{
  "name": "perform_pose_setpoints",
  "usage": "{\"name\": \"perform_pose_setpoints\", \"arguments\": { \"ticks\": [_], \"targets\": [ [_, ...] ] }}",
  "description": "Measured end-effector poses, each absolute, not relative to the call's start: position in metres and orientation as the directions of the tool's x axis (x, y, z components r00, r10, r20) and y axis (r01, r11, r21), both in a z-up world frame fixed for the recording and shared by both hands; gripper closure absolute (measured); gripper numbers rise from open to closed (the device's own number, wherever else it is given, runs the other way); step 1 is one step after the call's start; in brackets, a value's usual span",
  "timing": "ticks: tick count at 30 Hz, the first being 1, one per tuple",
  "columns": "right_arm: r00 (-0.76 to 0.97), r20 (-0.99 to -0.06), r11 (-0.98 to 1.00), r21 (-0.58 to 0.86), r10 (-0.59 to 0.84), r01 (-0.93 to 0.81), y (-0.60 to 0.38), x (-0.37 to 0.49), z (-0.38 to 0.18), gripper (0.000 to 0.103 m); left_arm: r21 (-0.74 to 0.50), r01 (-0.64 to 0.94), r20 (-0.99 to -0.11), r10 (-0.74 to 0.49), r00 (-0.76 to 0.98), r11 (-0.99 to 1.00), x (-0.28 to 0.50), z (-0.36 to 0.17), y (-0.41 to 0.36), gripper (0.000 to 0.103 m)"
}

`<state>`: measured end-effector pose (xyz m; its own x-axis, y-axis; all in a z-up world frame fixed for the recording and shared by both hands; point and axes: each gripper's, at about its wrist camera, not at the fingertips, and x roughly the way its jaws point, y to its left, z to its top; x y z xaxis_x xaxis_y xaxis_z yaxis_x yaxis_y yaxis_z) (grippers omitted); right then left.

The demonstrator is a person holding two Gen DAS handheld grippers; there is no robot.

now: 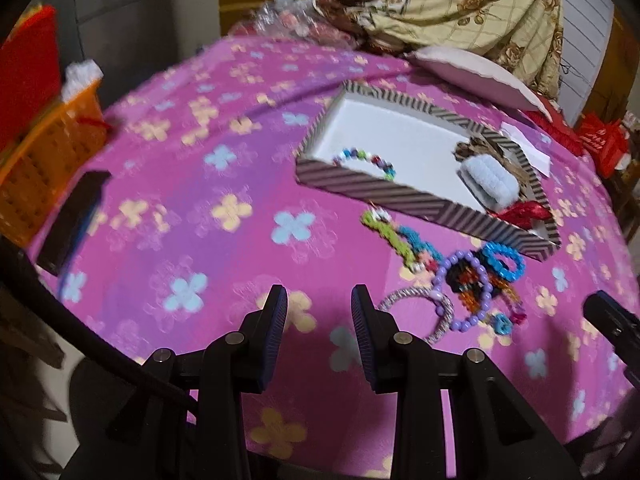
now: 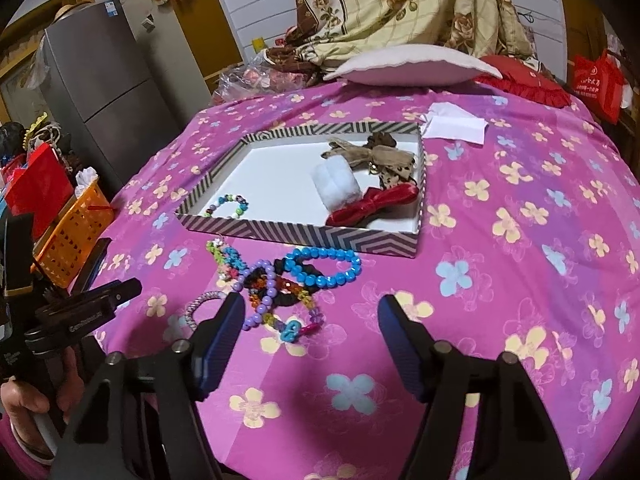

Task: Organize jewelry

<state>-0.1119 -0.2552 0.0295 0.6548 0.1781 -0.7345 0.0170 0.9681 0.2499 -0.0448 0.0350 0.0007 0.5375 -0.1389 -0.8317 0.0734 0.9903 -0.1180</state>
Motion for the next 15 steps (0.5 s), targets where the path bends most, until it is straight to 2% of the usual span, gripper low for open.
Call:
{"name": "perform_pose_setpoints", "arguments": {
  "ticks": [7,11,15],
  "targets": [
    [0.641,-0.75,0.973,0.229,0.16,0.025,-0.259,-0.1,0.017,0.036,-0.134,0.088,-0.85,-0.161,0.502,0.987,-0.043,-0.01,0.032,0.074],
    [0.632,-0.76,0.976,0.216,0.15,0.029,-0.262,-0.088,0.009,0.045,-0.14,0.115,-0.856,-0.179,0.485,0.983,-0.042,-0.014,0.022,0.074],
    [0.613,-0.775,0.976,0.218,0.154,0.031,-0.265,-0.075,-0.001,0.047,-0.119,0.136,-0.862,-0.17,0.478,0.984,-0.041,-0.018,0.016,0.074]
  ]
}}
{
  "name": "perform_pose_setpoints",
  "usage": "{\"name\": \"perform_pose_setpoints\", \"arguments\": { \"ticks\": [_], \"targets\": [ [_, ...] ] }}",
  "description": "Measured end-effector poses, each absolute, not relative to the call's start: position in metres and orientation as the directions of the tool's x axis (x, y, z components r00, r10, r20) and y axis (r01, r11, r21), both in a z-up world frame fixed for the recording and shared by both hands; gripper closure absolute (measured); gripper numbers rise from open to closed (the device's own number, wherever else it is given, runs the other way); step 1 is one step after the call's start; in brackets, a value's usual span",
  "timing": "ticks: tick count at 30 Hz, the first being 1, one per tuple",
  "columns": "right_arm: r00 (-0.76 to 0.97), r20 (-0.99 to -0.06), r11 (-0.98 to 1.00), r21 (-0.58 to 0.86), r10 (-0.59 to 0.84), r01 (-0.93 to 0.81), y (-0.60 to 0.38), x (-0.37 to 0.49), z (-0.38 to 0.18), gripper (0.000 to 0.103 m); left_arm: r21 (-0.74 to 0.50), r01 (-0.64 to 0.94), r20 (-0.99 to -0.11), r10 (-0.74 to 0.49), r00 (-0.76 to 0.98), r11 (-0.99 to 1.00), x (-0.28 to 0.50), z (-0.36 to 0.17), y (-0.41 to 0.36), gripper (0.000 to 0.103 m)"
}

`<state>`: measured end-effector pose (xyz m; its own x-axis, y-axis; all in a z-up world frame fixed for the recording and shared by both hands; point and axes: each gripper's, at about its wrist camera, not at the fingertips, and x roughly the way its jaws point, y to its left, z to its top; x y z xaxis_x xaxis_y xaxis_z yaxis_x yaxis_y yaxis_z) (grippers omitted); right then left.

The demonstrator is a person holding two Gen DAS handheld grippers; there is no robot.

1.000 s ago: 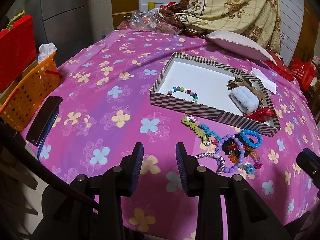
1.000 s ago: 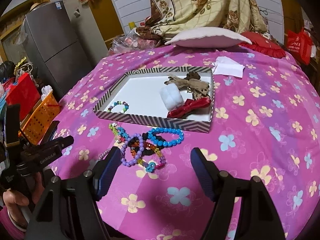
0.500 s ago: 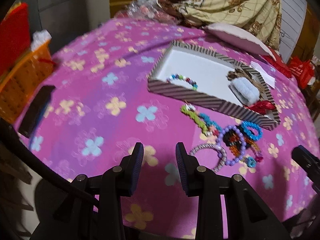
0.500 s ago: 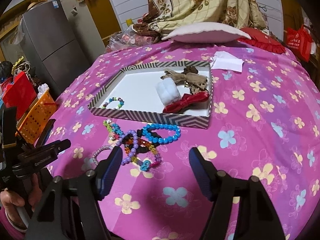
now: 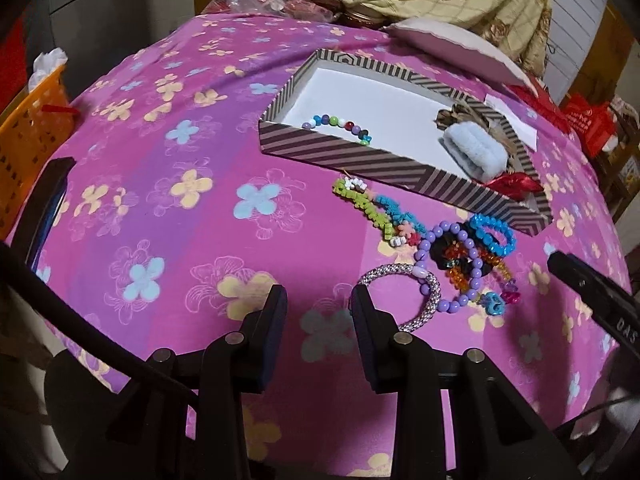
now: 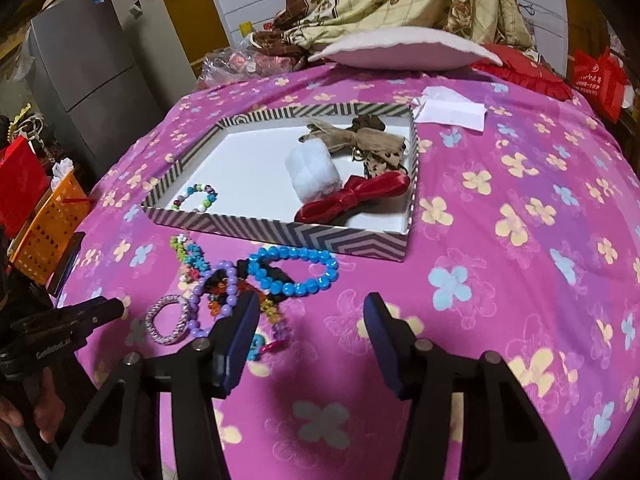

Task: Organize jewelry
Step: 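Grasp the silver braided bracelet with the left tool while the right tool grasps the blue bead bracelet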

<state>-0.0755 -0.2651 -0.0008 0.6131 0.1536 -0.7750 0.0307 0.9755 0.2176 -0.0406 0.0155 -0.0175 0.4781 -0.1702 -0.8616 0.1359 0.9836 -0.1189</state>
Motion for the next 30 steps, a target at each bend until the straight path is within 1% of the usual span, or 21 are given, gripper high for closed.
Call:
{"name": "perform_pose_setpoints", "arguments": {
  "ticks": [5,8,15,19,25,27,30],
  "targets": [
    [0.593,-0.791,0.979,0.204,0.152,0.021,-0.264,-0.06,-0.013,0.051,-0.102,0.14,-0.867,-0.157,0.472,0.985,-0.039,-0.022,0.01,0.074],
    [0.575,-0.807,0.985,0.172,0.132,0.016,-0.26,-0.046,-0.021,0.052,-0.099,0.141,-0.87,-0.155,0.469,0.985,-0.038,-0.023,0.009,0.074],
    [0.536,-0.843,0.997,0.066,0.034,0.039,-0.255,-0.024,-0.04,0.052,-0.099,0.127,-0.877,-0.147,0.457,0.987,-0.034,-0.028,0.011,0.074],
    [0.545,-0.838,0.999,0.036,0.014,0.03,-0.258,-0.026,-0.041,0.053,-0.106,0.119,-0.88,-0.149,0.45,0.987,-0.031,-0.03,0.013,0.074],
    [0.536,-0.843,0.998,-0.011,-0.046,0.068,-0.281,-0.051,-0.039,0.053,-0.123,0.125,-0.882,-0.167,0.441,0.984,-0.03,-0.031,0.011,0.074],
    [0.526,-0.849,0.996,-0.004,-0.053,0.093,-0.292,-0.059,-0.038,0.052,-0.13,0.136,-0.881,-0.178,0.439,0.982,-0.03,-0.032,0.009,0.073],
    [0.527,-0.85,0.995,0.056,0.005,0.081,-0.299,-0.067,-0.038,0.052,-0.142,0.165,-0.882,-0.2,0.427,0.976,-0.03,-0.034,0.005,0.072]
  ]
}}
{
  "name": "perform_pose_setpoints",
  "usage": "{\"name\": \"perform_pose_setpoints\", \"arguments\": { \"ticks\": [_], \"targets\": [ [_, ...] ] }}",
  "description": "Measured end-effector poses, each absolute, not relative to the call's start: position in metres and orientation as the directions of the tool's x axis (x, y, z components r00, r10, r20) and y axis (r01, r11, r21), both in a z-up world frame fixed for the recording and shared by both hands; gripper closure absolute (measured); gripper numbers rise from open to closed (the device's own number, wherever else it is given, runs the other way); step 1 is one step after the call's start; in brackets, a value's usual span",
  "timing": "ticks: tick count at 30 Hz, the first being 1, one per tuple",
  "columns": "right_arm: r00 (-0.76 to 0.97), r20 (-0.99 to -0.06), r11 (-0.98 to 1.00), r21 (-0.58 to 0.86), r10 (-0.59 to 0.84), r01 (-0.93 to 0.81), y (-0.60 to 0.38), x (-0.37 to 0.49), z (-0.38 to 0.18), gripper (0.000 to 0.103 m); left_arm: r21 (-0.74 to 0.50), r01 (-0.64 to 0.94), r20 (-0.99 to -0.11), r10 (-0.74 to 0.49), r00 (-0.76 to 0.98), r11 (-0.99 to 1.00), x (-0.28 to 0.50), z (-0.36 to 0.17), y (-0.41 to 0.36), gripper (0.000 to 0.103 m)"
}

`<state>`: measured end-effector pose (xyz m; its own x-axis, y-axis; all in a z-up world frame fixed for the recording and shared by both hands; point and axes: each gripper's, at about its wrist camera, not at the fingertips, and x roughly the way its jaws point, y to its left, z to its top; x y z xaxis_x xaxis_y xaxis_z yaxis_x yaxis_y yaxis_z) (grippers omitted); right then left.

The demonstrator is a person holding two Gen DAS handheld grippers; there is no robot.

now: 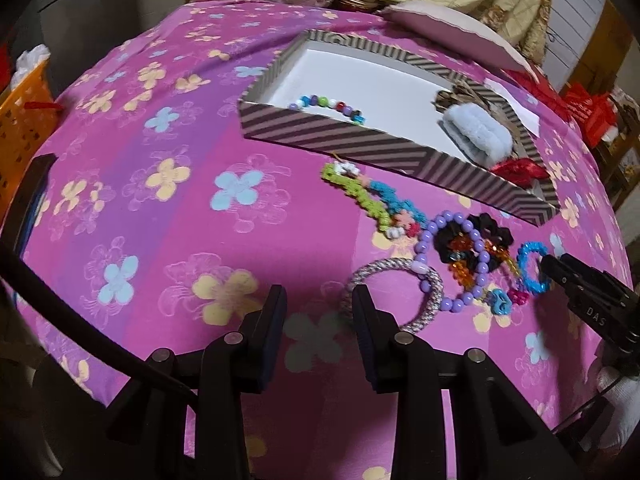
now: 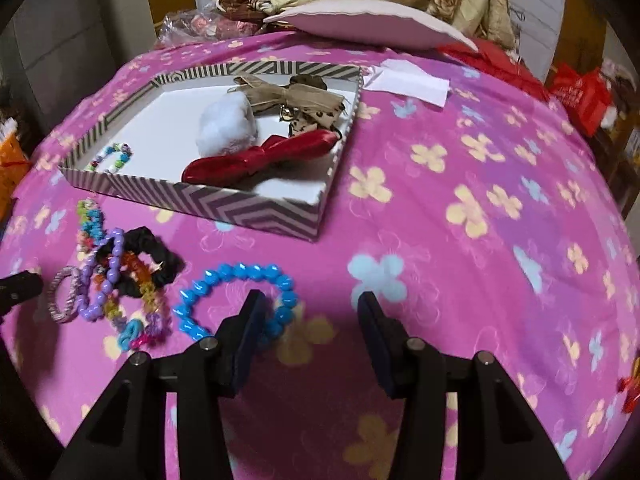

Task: Organize jewelry
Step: 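Grasp the silver braided bracelet with the left tool while the right tool grasps the blue bead bracelet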

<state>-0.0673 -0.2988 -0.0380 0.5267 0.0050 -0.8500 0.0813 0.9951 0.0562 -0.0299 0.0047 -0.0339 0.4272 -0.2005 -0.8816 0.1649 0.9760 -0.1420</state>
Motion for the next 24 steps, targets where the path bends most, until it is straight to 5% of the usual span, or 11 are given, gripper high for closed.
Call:
{"name": "perform_pose_setpoints", "arguments": {
  "ticks": [10,14,16,18,24],
  "targets": [
    [0.553,-0.833,0.998,0.05,0.024,0.033,-0.293,-0.067,-0.039,0.052,-0.121,0.232,-0.895,-0.208,0.396,0.965,-0.024,-0.042,-0.009,0.07],
    [0.573,-0.819,1.0,0.022,0.02,-0.004,-0.292,-0.066,-0.04,0.07,-0.047,0.288,-0.894,-0.169,0.415,0.956,-0.024,-0.044,-0.023,0.07],
    [0.574,-0.819,1.0,0.003,0.019,-0.028,-0.292,-0.066,-0.04,0.081,-0.01,0.323,-0.888,-0.156,0.432,0.946,-0.026,-0.045,-0.029,0.076],
    [0.57,-0.821,0.999,0.0,0.025,-0.044,-0.293,-0.066,-0.039,0.093,-0.011,0.333,-0.88,-0.168,0.445,0.943,-0.028,-0.045,-0.031,0.096],
    [0.601,-0.798,0.998,0.004,0.037,-0.055,-0.292,-0.074,-0.02,0.094,-0.057,0.321,-0.877,-0.201,0.437,0.945,-0.028,-0.036,-0.028,0.1]
  ]
}}
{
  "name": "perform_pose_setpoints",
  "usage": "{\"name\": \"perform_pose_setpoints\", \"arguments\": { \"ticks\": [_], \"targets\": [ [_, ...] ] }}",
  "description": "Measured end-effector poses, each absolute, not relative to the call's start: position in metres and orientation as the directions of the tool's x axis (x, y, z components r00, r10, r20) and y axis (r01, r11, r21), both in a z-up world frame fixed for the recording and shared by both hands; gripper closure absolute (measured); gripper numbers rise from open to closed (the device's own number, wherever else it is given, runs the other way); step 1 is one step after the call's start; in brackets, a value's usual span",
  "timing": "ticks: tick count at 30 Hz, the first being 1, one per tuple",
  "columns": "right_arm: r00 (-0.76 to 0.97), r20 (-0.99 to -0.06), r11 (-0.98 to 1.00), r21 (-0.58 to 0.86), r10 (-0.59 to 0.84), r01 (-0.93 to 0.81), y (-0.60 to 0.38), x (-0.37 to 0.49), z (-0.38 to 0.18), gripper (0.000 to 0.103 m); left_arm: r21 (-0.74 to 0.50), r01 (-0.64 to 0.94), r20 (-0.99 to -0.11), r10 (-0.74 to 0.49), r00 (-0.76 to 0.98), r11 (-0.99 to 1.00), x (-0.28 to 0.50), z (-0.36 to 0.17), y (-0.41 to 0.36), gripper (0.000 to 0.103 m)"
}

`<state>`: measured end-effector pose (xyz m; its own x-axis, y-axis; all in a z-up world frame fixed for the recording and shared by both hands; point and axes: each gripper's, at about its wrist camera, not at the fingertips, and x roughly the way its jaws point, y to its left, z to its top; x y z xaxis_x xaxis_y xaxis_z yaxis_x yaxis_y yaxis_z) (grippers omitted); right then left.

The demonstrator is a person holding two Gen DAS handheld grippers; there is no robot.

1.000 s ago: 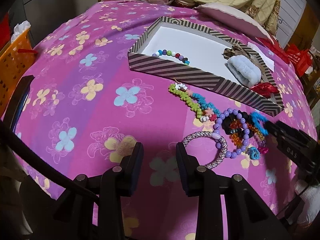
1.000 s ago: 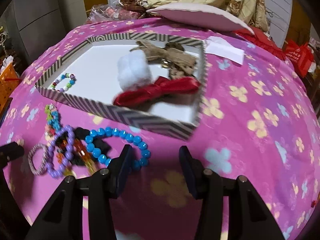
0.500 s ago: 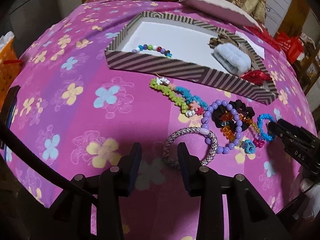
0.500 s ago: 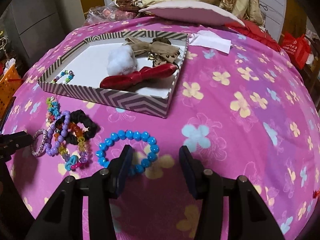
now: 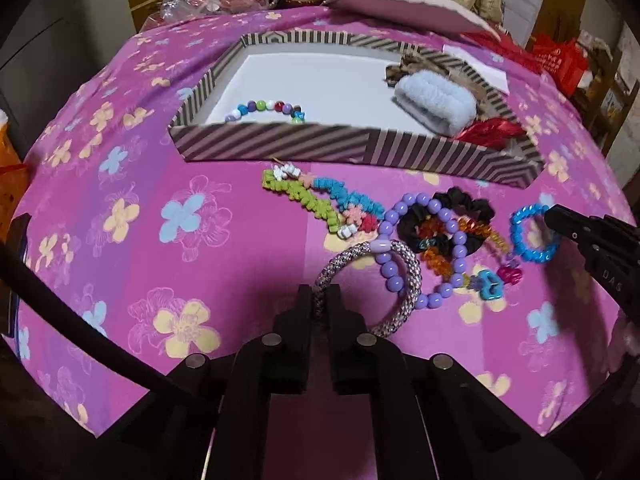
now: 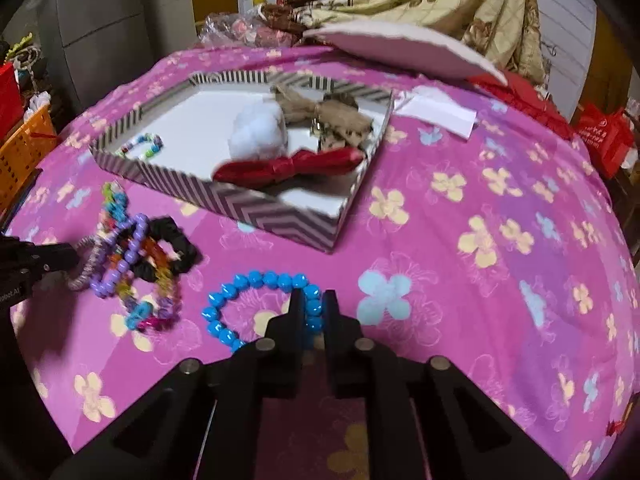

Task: Organize jewelry
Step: 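Grasp the silver braided bracelet with the left tool while the right tool grasps the blue bead bracelet, then carry both bracelets into the striped tray and open both tools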

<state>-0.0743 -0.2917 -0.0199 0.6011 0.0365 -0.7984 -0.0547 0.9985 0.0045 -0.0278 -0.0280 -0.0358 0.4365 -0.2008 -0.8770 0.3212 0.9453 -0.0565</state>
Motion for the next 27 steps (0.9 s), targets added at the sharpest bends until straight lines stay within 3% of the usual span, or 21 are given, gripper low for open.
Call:
{"name": "perform_pose_setpoints", "arguments": {
  "ticks": [12,27],
  "targets": [
    [0.677,-0.734,0.991,-0.046,0.051,-0.125,-0.264,-0.079,0.044,0.094,-0.041,0.294,-0.815,-0.202,0.543,0.955,-0.034,0.013,-0.014,0.1],
    [0.707,-0.704,0.982,-0.075,0.069,-0.171,-0.242,-0.059,0.079,0.094,-0.006,0.242,-0.784,-0.155,0.602,0.97,-0.016,0.039,0.0,0.1]
  ]
}}
